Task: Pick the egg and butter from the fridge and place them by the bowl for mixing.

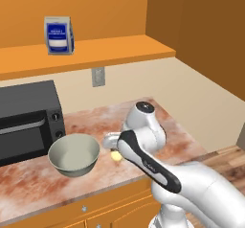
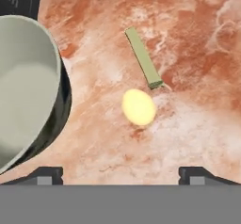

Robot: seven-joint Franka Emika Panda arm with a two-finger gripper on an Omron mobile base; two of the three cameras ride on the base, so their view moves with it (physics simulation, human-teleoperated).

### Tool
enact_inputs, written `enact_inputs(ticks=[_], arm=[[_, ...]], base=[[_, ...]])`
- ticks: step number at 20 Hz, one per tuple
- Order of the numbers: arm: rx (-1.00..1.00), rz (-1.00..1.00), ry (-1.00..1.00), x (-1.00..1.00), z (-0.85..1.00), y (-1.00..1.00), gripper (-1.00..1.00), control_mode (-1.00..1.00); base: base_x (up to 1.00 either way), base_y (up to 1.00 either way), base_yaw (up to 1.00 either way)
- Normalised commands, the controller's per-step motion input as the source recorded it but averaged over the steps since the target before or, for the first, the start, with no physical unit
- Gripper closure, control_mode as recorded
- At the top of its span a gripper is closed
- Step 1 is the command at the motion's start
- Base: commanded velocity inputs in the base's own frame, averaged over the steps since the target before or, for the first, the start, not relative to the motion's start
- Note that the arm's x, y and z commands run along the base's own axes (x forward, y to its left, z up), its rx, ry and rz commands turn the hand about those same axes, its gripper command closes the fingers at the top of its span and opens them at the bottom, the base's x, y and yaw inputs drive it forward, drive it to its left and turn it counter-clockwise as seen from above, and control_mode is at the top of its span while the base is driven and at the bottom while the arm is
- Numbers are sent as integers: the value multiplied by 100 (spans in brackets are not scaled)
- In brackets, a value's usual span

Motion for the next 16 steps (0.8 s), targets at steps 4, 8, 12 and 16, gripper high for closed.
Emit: enact_inputs(ticks=[4, 8, 12, 16], arm=[[3, -2, -6, -100, 100, 0, -100, -100], [5, -6, -13, -100, 85, -7, -100, -100], [0, 0, 0, 6, 0, -1, -100, -100], [-35, 8, -23, -57, 18, 57, -100, -100]], base=[[0, 0, 0], [0, 0, 0], [0, 0, 0], [0, 0, 0]])
